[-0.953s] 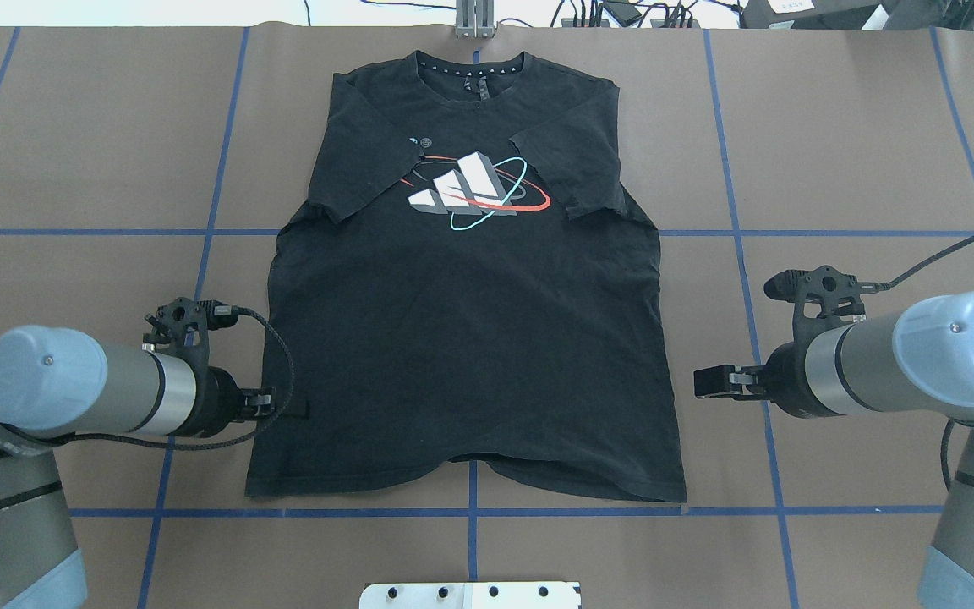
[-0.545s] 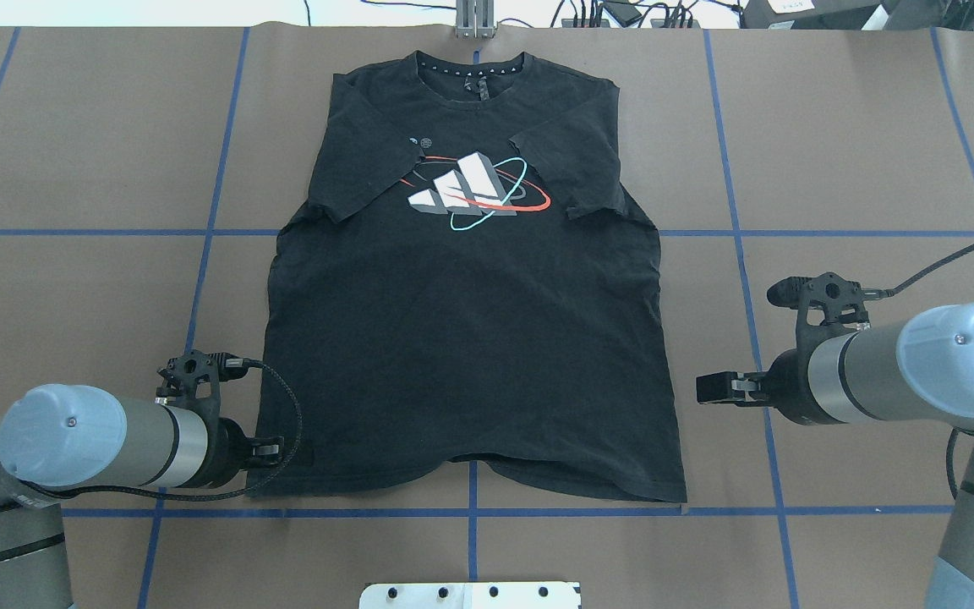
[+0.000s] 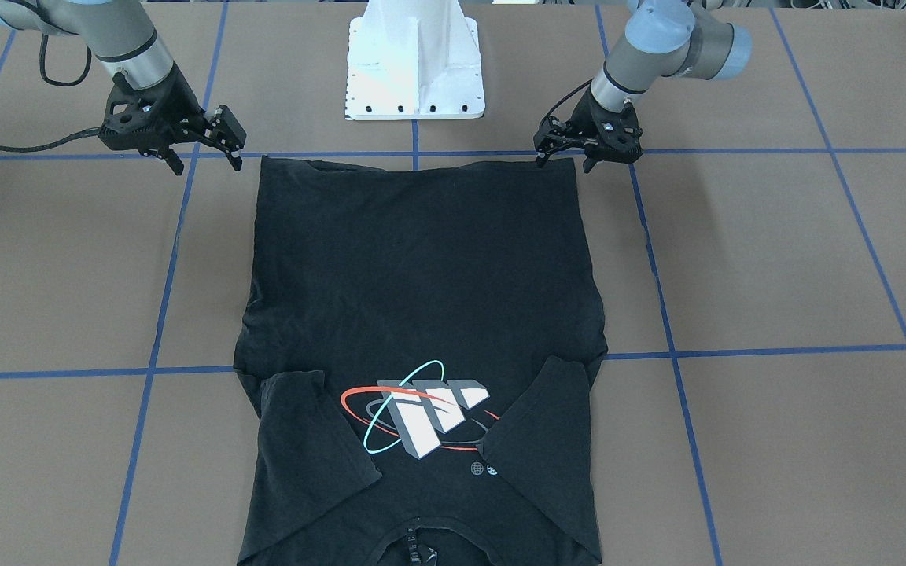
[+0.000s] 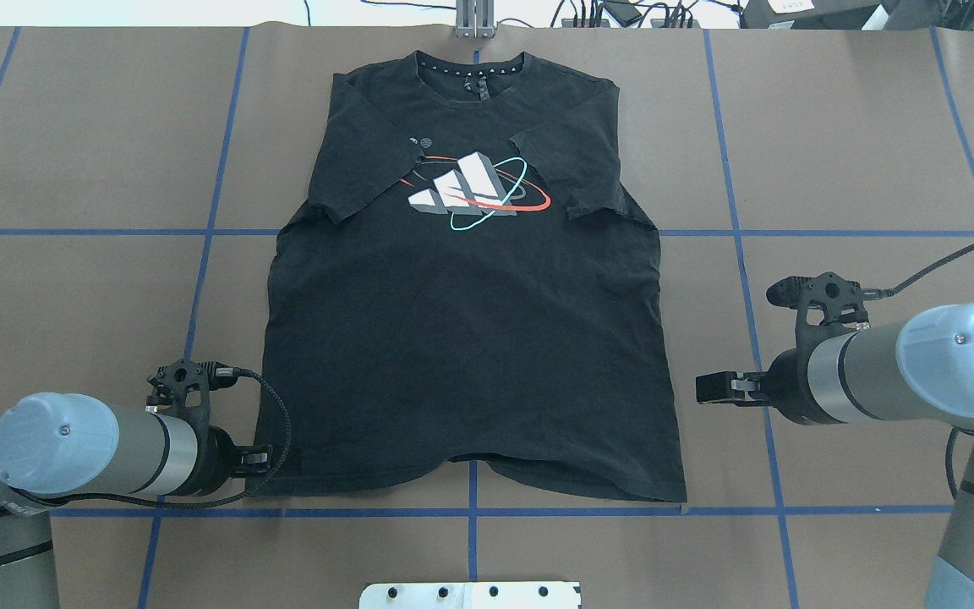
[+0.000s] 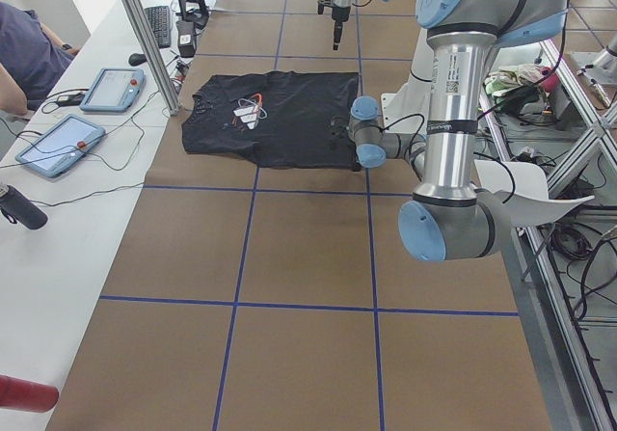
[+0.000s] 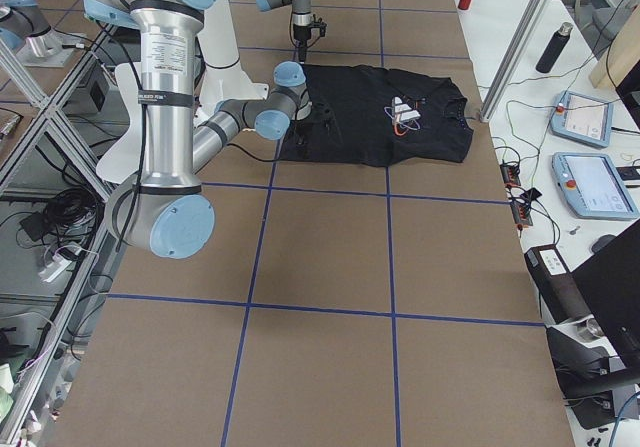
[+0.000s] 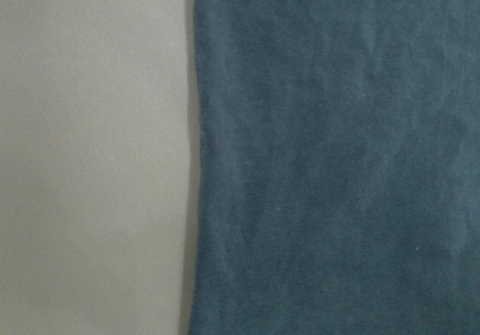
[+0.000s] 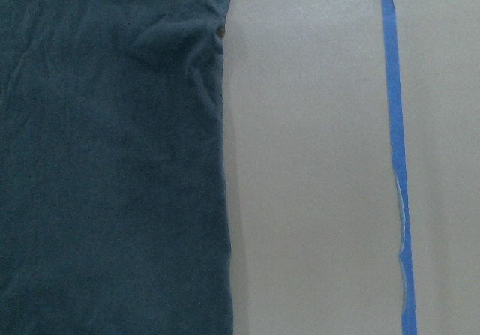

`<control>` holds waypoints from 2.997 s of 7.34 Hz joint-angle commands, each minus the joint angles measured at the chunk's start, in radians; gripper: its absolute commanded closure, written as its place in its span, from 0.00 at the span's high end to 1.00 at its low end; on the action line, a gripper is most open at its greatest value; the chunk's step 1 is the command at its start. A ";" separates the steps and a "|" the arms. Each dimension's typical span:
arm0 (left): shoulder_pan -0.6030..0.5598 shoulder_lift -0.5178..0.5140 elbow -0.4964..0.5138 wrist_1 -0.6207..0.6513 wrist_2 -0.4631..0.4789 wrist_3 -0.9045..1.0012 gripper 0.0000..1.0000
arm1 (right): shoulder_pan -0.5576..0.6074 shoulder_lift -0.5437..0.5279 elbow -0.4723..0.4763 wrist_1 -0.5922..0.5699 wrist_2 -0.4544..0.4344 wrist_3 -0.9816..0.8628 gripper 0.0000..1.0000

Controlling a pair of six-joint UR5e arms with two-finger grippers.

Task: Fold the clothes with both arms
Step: 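Move both grippers down to the hem corners nearest the robot, then grasp the hem corners with both grippers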

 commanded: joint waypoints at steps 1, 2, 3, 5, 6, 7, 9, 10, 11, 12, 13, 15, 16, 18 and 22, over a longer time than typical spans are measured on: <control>0.011 0.001 0.005 0.000 -0.002 -0.002 0.80 | 0.000 -0.001 0.000 0.000 0.000 -0.001 1.00; 0.011 -0.001 0.004 0.000 -0.009 -0.002 0.65 | 0.000 0.000 0.000 0.000 0.000 -0.001 1.00; 0.011 -0.001 0.002 0.000 -0.012 -0.002 0.49 | 0.000 0.000 0.000 0.000 0.000 -0.001 1.00; 0.011 0.002 -0.005 0.002 -0.015 -0.004 0.17 | 0.000 0.000 0.000 0.000 0.000 -0.001 1.00; 0.011 0.002 -0.008 0.002 -0.016 -0.004 0.02 | 0.000 0.002 0.000 0.000 0.000 -0.001 1.00; 0.008 0.004 -0.008 0.003 -0.016 -0.004 0.00 | 0.000 0.002 0.000 0.000 0.000 -0.001 1.00; 0.005 0.028 -0.039 0.006 -0.016 -0.004 0.00 | -0.012 0.003 -0.003 0.000 -0.006 0.001 1.00; 0.005 0.031 -0.045 0.009 -0.016 -0.004 0.00 | -0.044 0.008 -0.008 0.000 -0.058 0.037 1.00; 0.005 0.031 -0.045 0.009 -0.016 -0.004 0.00 | -0.090 0.014 -0.014 0.000 -0.111 0.080 1.00; 0.006 0.030 -0.045 0.009 -0.016 -0.004 0.00 | -0.139 0.014 -0.014 0.000 -0.164 0.141 1.00; 0.005 0.030 -0.047 0.008 -0.016 -0.004 0.00 | -0.199 0.019 -0.018 0.002 -0.223 0.204 1.00; 0.006 0.028 -0.050 0.008 -0.017 -0.005 0.00 | -0.291 0.035 -0.032 0.005 -0.313 0.298 0.97; 0.006 0.028 -0.050 0.008 -0.017 -0.005 0.00 | -0.325 0.040 -0.049 0.006 -0.362 0.311 0.97; 0.005 0.028 -0.050 0.009 -0.017 -0.005 0.00 | -0.359 0.046 -0.075 0.011 -0.409 0.312 0.96; 0.006 0.028 -0.050 0.005 -0.045 -0.005 0.00 | -0.397 0.049 -0.104 0.012 -0.453 0.328 0.70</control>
